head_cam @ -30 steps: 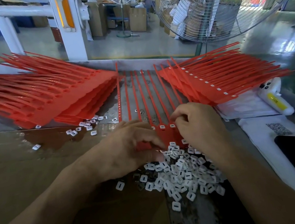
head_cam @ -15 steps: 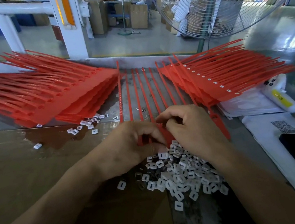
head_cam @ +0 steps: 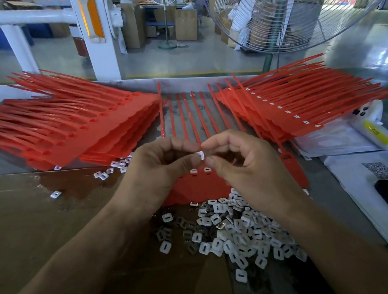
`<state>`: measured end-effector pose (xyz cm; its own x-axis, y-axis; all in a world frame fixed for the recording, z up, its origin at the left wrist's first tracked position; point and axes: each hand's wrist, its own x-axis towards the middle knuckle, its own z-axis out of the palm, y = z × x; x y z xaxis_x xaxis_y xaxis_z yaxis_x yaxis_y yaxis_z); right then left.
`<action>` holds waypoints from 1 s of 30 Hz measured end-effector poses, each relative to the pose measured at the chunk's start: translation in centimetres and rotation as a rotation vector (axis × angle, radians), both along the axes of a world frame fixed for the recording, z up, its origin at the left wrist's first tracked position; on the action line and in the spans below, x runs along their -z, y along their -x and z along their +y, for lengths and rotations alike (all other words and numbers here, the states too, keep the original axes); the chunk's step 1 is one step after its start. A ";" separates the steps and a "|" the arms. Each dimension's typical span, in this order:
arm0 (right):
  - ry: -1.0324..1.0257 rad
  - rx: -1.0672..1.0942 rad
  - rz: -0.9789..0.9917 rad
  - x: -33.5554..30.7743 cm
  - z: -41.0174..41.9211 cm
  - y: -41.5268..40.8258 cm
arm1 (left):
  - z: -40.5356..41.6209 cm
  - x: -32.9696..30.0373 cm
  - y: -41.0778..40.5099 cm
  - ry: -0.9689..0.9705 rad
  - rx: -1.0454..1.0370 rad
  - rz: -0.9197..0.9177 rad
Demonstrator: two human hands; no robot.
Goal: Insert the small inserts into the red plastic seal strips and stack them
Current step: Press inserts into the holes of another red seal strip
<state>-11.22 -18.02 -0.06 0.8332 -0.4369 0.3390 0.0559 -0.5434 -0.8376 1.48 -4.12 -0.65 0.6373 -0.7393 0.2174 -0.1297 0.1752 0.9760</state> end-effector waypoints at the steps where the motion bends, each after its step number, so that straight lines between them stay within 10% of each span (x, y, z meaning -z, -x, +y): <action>1: 0.001 -0.003 0.004 0.0 0.0 0.0 | 0.0 0.0 0.0 -0.004 -0.002 0.004; 30: 0.091 -0.066 -0.049 0.4 -0.4 -0.2 | 0.2 0.1 -0.1 -0.144 -0.018 -0.083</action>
<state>-11.04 -18.45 -0.44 0.8408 -0.3470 0.4155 0.1338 -0.6105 -0.7806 1.60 -3.88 -0.80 0.6351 -0.7552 0.1623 -0.2128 0.0309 0.9766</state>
